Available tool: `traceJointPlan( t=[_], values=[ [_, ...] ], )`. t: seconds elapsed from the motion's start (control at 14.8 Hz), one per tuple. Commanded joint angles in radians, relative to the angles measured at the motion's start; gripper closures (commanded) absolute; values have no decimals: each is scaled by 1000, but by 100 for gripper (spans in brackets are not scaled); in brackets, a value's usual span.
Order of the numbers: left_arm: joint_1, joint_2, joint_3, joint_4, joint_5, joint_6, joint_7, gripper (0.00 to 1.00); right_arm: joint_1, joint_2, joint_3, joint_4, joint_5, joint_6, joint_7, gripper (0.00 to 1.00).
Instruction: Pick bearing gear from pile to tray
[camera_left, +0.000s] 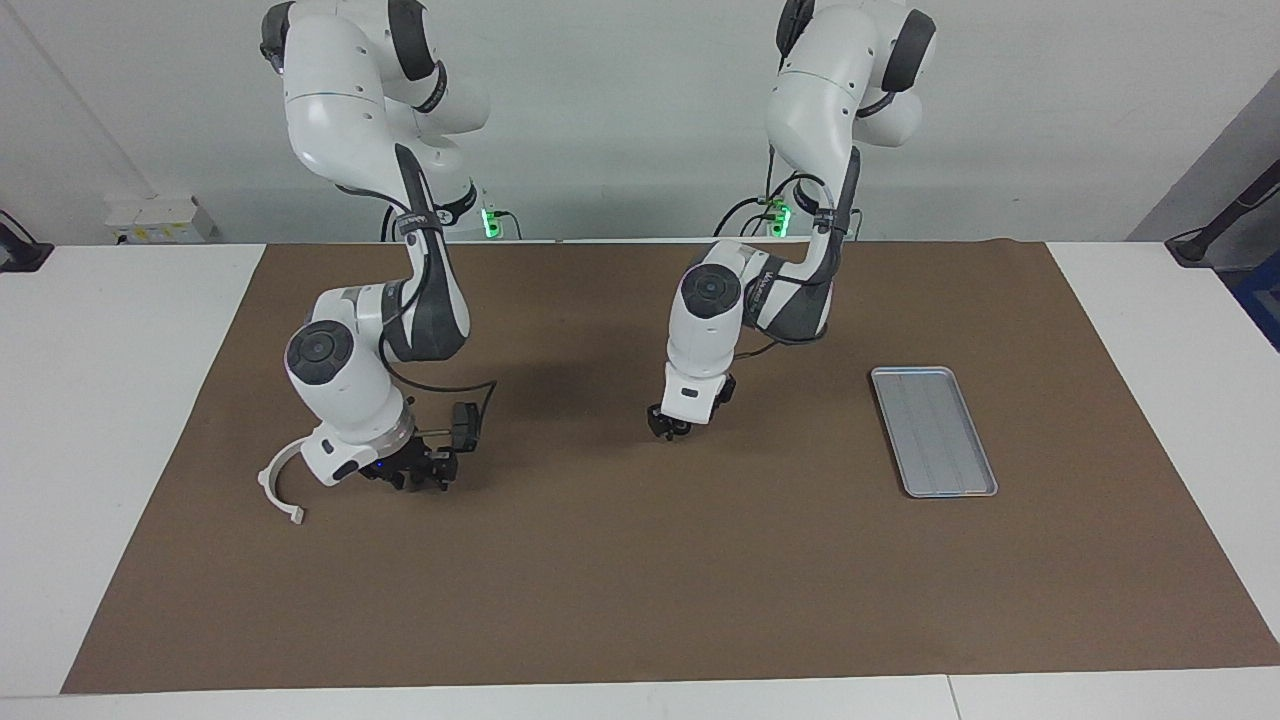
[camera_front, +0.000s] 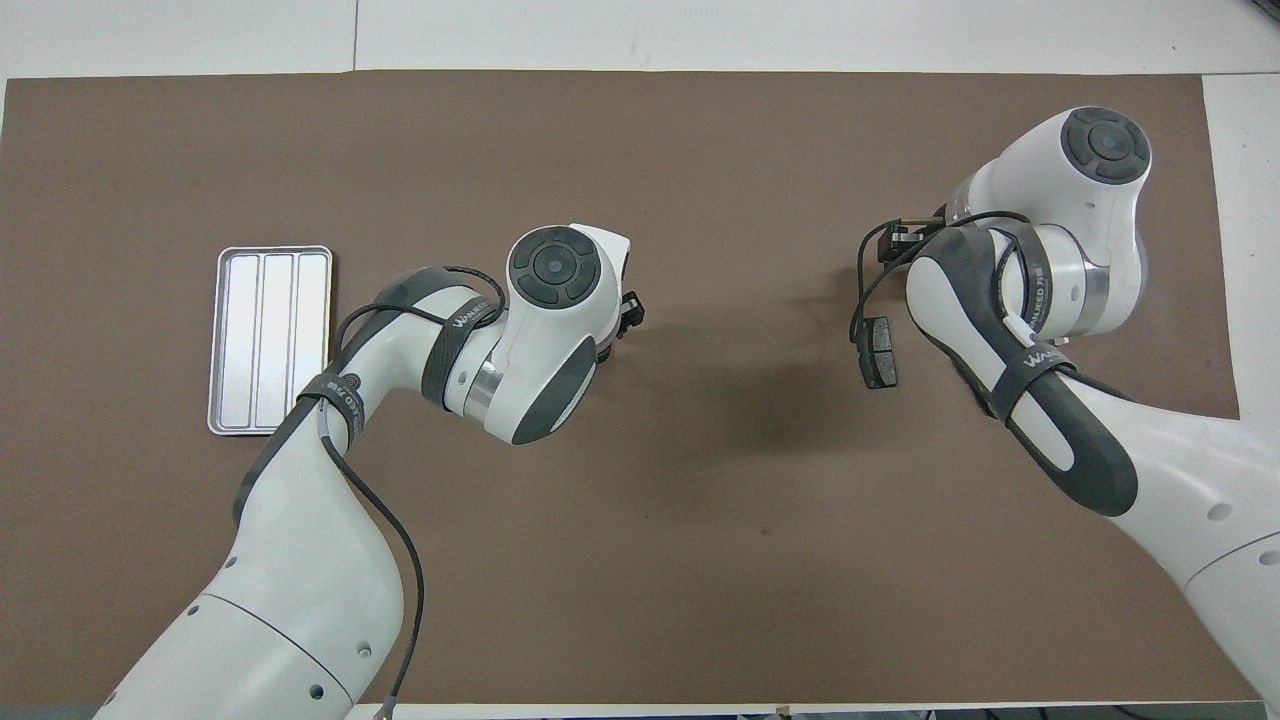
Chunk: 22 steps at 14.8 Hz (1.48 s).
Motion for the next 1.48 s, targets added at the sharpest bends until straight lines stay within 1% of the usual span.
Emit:
traceJointPlan(
  t=[0.0,0.27,0.54,0.74,0.81,0.88,1.15,1.28,1.42],
  values=[
    [-14,2,13,-1,16,-6,-14,46,-9,-23,14,-47,-6,10,-30,32],
    [-24,2,14,-16,16,17,-17,47,-25,-40,14,-82,-6,14,-64,32],
    [-24,2,13,-16,16,17,-19,48,-28,-45,14,-88,-6,13,-64,32],
    [-31,2,15,-18,16,15,-22,69,-28,-45,14,-88,-5,14,-62,32],
    [-32,1,15,-19,16,15,-23,79,-28,-45,14,-88,-5,14,-62,32],
    [-37,1,15,-18,16,14,-36,100,-28,-45,14,-88,-5,14,-61,32],
    [-26,-11,25,15,17,-83,-45,100,-28,-45,14,-91,-3,28,-56,45],
    [5,-53,27,13,21,-123,-37,100,-28,-45,14,-91,-5,30,-56,47],
    [20,-83,28,9,21,-152,-34,100,-28,-45,14,-91,-3,30,-54,58]
  ],
)
